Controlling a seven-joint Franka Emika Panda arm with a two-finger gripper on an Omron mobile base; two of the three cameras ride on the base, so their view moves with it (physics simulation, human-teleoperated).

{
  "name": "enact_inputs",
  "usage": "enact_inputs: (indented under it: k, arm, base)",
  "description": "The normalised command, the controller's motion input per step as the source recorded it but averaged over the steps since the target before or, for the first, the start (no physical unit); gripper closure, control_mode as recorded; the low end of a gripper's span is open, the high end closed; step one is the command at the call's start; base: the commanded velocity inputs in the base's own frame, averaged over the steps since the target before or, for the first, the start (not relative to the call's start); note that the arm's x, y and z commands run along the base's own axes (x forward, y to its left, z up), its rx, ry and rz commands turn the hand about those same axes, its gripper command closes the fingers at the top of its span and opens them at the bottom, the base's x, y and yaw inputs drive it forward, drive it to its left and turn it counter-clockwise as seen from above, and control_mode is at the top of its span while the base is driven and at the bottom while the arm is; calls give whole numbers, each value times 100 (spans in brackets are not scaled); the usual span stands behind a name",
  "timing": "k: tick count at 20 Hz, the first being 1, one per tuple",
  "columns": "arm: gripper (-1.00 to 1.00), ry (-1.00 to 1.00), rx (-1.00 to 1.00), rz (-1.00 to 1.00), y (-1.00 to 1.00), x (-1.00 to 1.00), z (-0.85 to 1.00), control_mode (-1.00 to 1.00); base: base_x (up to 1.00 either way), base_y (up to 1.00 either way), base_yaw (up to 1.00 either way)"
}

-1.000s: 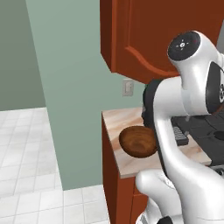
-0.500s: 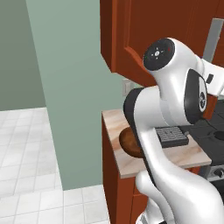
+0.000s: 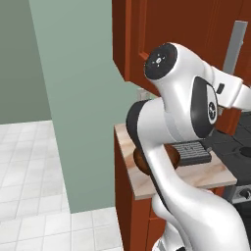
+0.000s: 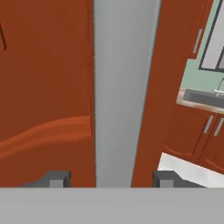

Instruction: Open the cabinet and setup a tea strainer by placing it in the bowl upright.

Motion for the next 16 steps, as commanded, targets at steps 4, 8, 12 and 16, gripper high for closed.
enact_inputs:
  k: [4, 8, 12, 16]
  arm:
    - [-100, 0, 0, 0, 12, 0, 0, -100]
    - [-100, 1, 0, 0, 18, -6, 0, -100]
    - [-100, 0, 2, 3, 4, -63, 1, -100]
    - [-100, -5, 20, 25, -10, -96, 4, -100]
  base:
    - [0, 0, 0]
    - [0, 0, 0]
    - [0, 0, 0]
    - [0, 0, 0]
